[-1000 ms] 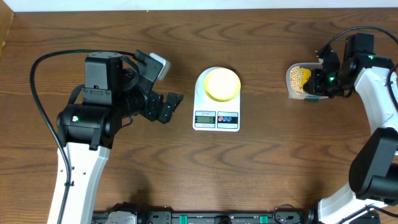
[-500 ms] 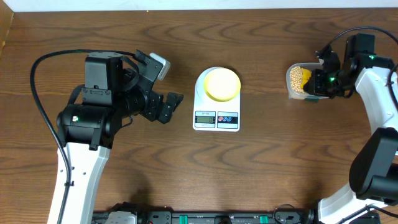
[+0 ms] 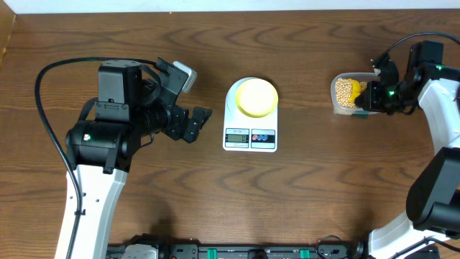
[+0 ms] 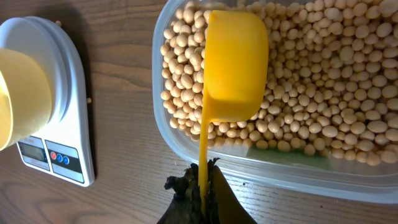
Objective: Scoop item into bowl and weigh 50g on scale
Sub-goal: 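Push the scoop through the soybeans with the right gripper, then tilt the scoop up with the right gripper to fill it with beans, then carry the filled scoop with the right gripper over the yellow bowl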
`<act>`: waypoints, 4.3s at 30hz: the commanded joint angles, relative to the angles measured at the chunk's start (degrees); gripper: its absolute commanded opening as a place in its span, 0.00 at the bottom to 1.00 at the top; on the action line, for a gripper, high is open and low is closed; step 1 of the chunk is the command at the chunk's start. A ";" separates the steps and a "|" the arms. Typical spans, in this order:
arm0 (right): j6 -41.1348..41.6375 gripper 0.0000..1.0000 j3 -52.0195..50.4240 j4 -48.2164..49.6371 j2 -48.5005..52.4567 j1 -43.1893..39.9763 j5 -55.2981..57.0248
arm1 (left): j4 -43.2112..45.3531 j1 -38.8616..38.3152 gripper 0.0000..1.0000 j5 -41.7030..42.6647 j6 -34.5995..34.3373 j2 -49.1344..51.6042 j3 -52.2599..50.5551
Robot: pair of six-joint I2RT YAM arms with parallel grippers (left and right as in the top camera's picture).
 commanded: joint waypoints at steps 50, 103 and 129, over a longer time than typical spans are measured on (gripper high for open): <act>-3.21 0.01 -4.07 1.27 0.44 -13.25 -24.96 | -0.04 0.24 0.98 0.72 -0.07 -0.09 -0.13; -4.26 0.01 -4.07 1.22 0.44 -11.32 -42.14 | -0.04 0.24 0.98 0.72 -0.07 -0.09 -0.13; 5.05 0.01 -4.07 11.02 0.44 4.83 -42.32 | -0.04 0.24 0.98 0.72 -0.07 -0.09 -0.13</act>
